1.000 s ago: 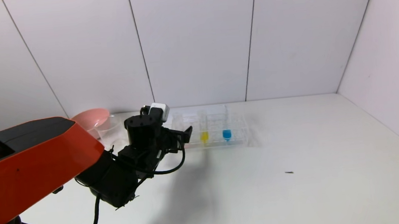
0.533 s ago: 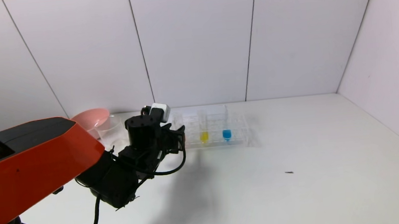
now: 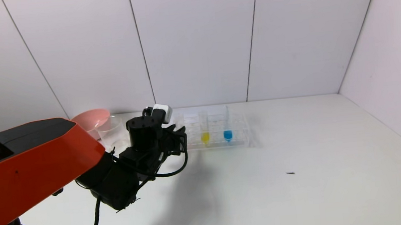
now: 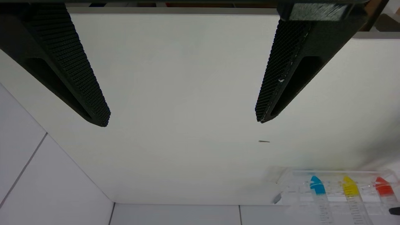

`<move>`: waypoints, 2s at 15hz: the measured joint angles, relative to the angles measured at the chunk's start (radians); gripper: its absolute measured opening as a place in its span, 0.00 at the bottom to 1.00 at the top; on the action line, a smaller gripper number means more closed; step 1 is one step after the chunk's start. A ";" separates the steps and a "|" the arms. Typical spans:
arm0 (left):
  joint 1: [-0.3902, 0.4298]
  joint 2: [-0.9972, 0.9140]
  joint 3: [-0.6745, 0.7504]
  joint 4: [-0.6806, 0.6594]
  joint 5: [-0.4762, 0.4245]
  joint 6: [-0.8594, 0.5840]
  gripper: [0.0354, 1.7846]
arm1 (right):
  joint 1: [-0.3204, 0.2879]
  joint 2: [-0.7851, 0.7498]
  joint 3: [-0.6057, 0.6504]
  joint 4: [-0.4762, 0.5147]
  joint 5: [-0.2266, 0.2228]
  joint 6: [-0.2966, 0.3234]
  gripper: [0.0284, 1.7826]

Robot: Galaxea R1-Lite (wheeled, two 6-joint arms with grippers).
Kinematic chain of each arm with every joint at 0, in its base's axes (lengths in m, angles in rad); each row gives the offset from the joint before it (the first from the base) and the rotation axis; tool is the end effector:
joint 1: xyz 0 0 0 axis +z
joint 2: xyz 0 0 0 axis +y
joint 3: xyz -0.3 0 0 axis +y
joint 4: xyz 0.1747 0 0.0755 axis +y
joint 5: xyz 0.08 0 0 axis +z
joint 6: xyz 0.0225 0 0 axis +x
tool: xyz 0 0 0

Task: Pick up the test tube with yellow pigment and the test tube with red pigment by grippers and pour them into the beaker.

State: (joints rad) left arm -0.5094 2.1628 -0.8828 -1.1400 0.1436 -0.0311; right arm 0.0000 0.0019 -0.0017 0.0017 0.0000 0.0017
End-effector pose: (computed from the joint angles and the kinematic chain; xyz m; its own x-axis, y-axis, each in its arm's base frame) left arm 0.3430 -0.1879 0.0890 0.9254 -0.3530 -0.1381 0.3550 0.9348 -0.0108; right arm -0.0228 0.0000 0.0758 1.0000 0.0000 -0.0019 0.0000 1.0000 0.0017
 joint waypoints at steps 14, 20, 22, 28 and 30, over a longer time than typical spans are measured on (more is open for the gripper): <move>0.003 -0.063 0.014 0.005 0.006 0.016 0.23 | 0.000 0.000 0.000 0.000 0.000 0.000 0.95; 0.003 -0.113 0.000 0.038 0.007 0.023 0.23 | 0.000 0.000 0.000 0.000 0.000 0.000 0.95; 0.003 -0.133 -0.003 0.049 0.006 0.030 0.23 | 0.000 0.000 0.000 0.000 0.000 0.000 0.95; 0.003 -0.197 0.000 0.081 0.002 0.042 0.23 | 0.000 0.000 0.000 0.000 0.000 0.000 0.95; 0.003 -0.227 0.000 0.105 0.001 0.043 0.23 | 0.000 0.000 0.000 0.000 0.000 0.000 0.95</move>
State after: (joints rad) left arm -0.5064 1.9357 -0.8823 -1.0347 0.1451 0.0115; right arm 0.0000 0.0019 -0.0013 0.0017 0.0000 0.0017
